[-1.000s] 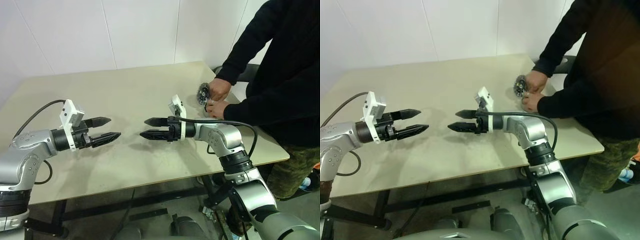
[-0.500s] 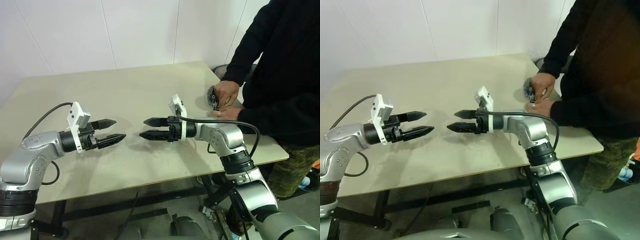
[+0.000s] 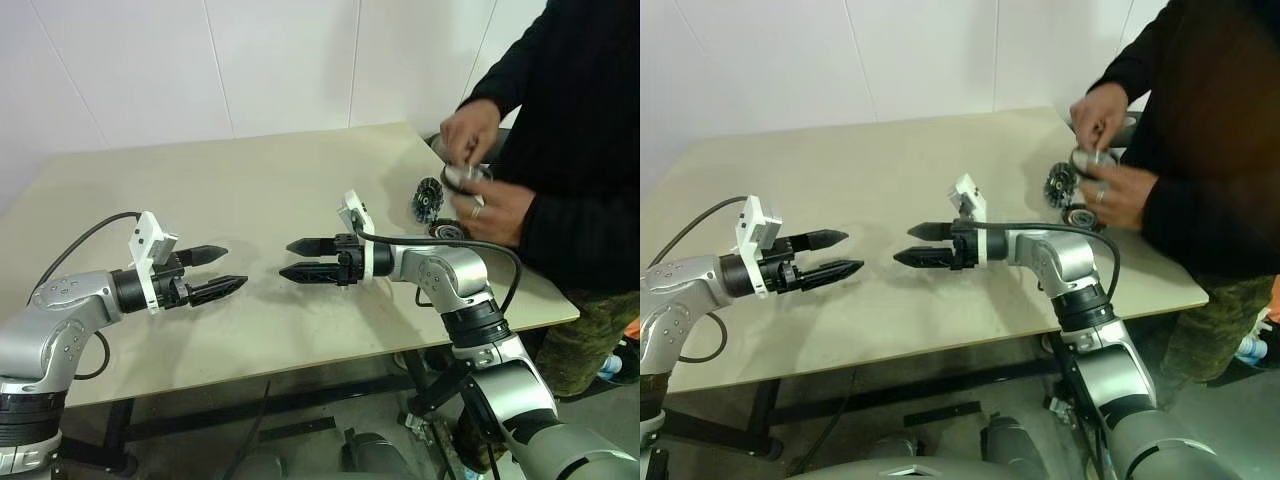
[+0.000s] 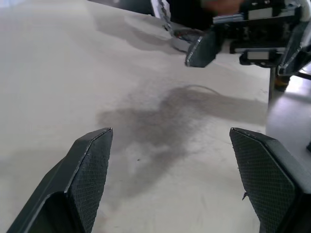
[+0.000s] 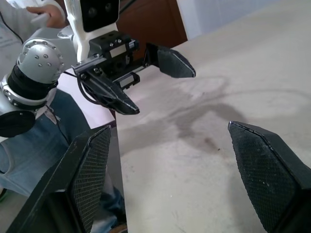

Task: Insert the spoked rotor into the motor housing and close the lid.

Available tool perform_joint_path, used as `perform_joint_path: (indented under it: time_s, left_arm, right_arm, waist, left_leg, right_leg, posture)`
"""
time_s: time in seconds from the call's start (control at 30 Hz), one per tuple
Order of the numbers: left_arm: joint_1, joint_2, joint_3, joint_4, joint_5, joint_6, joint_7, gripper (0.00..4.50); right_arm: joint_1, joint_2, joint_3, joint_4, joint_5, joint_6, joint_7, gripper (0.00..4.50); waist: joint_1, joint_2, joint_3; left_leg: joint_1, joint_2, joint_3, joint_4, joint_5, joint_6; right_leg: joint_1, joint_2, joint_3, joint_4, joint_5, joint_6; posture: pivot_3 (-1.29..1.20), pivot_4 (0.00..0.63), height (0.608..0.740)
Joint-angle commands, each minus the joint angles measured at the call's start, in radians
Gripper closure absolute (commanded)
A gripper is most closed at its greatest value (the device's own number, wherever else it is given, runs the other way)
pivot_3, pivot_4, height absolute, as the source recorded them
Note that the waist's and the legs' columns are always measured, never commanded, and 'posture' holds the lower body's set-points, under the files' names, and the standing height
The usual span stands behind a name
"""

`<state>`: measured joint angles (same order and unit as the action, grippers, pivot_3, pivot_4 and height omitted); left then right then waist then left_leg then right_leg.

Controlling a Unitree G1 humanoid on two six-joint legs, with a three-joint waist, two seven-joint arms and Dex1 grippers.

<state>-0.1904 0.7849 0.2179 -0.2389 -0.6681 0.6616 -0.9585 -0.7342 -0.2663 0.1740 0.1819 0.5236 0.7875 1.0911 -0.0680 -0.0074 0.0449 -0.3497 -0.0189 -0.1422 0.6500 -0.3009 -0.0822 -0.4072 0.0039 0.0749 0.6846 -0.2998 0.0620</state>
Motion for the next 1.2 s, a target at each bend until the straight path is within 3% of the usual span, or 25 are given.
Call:
perform_joint_path:
  time_s: [0.03, 1.2]
  left_arm:
    - [-0.010, 0.002, 0.028, -0.037, -0.016, -0.016, 0.003, 0.40]
    - [-0.022, -0.017, 0.051, -0.015, -0.034, -0.025, 0.050, 0.40]
  right_arm:
    - [-0.040, -0.012, -0.013, -0.020, 0.009, -0.012, 0.018, 0.48]
    - [-0.072, -0.005, -0.022, 0.026, -0.006, -0.030, 0.012, 0.48]
  waist:
    - [0.000, 0.000, 0.000]
    - [-0.001, 0.000, 0.000]
  left_leg:
    - [0.000, 0.000, 0.000, 0.000, 0.000, 0.000]
    - [0.000, 0.000, 0.000, 0.000, 0.000, 0.000]
  right_leg:
    - [0.000, 0.000, 0.000, 0.000, 0.000, 0.000]
    - [0.000, 0.000, 0.000, 0.000, 0.000, 0.000]
  posture:
    - [0.00, 0.000, 0.740]
    - [0.00, 0.000, 0.740]
